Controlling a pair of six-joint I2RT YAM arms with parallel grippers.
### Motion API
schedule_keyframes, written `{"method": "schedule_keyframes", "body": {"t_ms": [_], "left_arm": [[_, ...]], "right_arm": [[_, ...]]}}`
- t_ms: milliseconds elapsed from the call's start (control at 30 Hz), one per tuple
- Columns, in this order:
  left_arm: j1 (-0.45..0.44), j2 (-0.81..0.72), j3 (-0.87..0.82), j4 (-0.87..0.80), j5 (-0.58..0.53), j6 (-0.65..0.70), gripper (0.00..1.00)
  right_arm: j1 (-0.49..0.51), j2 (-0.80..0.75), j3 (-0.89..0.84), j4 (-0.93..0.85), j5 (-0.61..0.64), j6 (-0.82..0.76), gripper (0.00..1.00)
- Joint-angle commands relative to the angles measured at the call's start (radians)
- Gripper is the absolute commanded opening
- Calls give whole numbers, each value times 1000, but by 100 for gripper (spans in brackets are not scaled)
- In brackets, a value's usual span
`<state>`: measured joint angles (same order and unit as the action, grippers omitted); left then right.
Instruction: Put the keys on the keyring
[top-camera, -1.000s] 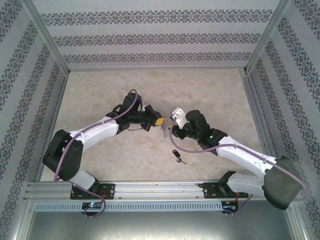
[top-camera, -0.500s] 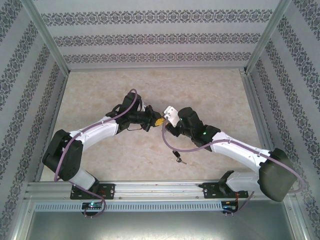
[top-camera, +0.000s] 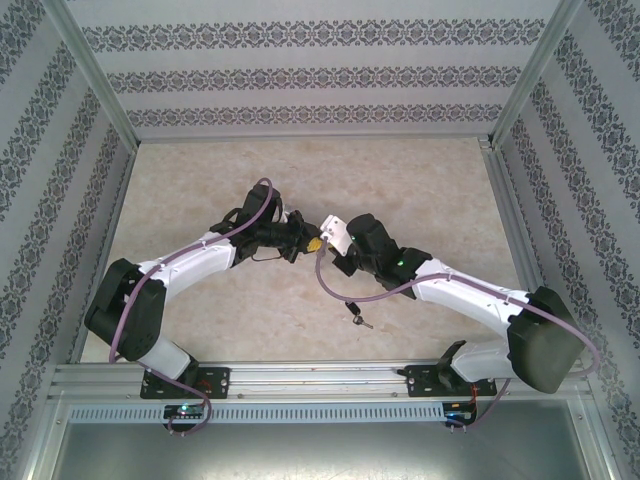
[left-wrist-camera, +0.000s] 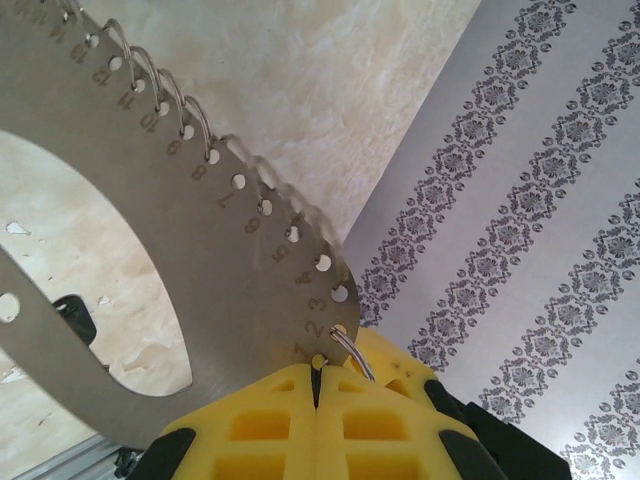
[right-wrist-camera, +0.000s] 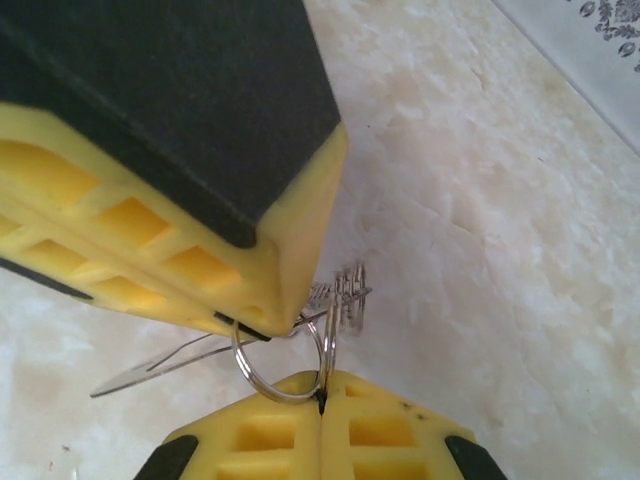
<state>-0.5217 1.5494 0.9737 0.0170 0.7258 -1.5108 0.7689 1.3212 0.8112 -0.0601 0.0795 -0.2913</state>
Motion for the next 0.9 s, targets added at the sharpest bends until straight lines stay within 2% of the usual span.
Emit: {"method": "schedule_keyframes", "body": {"t_ms": [0,133,267,467,867], "left_arm": [[-3,11,30,-8,26,22,0],[-4,11,30,-2,24,24,1],[-3,11,33,8,23,25,9],[-2,10,39,15,19,24,28],[26,-30,46,5,-47,93,42]], "right_arm": [[20,1,51,48,-16,-2,0],[14,7,61,40,-45,5,0],[-1,7,62,36,-86,22,0],[-31,-2,53,33,-127,41,0],[-81,12,52,29,-184,65,0]]}}
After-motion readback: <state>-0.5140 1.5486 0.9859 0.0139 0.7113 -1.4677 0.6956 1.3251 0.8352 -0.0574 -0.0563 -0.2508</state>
